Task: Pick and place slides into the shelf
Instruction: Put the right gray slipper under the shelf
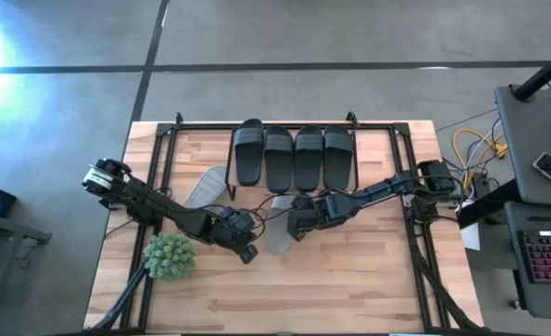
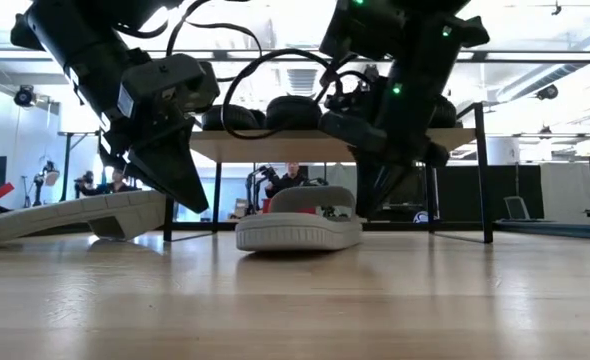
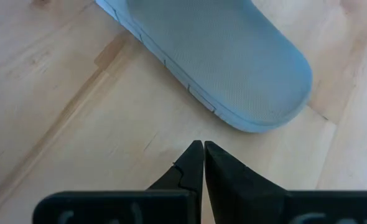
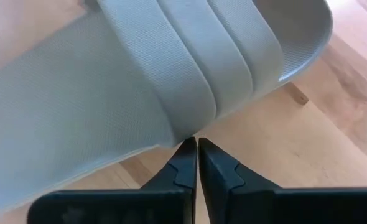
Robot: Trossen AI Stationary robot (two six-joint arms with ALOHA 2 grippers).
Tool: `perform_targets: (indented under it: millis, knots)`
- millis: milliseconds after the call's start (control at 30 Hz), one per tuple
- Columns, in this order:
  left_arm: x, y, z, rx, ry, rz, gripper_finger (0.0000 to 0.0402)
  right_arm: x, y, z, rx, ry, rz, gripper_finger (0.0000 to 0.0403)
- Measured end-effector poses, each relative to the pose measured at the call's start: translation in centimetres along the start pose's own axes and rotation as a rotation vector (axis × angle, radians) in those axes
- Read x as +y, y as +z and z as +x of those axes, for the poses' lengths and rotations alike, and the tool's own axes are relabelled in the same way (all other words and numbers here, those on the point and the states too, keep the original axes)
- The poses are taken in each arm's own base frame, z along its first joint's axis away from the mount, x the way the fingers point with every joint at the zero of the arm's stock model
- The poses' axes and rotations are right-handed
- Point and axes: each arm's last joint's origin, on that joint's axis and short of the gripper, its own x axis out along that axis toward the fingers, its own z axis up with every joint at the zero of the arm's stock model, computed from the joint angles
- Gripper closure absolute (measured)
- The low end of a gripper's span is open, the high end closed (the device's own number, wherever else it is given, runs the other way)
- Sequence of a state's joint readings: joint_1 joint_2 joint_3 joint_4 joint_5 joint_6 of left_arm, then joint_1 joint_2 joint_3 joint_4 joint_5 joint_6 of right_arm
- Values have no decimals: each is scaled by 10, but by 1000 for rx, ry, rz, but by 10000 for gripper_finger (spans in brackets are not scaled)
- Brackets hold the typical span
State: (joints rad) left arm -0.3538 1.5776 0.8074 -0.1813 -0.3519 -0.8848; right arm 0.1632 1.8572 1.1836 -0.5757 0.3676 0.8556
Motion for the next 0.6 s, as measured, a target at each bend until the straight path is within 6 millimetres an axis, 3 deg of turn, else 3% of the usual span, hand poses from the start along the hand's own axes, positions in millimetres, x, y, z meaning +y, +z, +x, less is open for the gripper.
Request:
perform_targets:
  millis: [300,600]
  knots:
    - [2,-2,1,5,6,4,402,10,-11,-7,-50,-13,20,394]
    - [3,-3,1,7,9,6,402,13,-6,-4,-99,5,17,394]
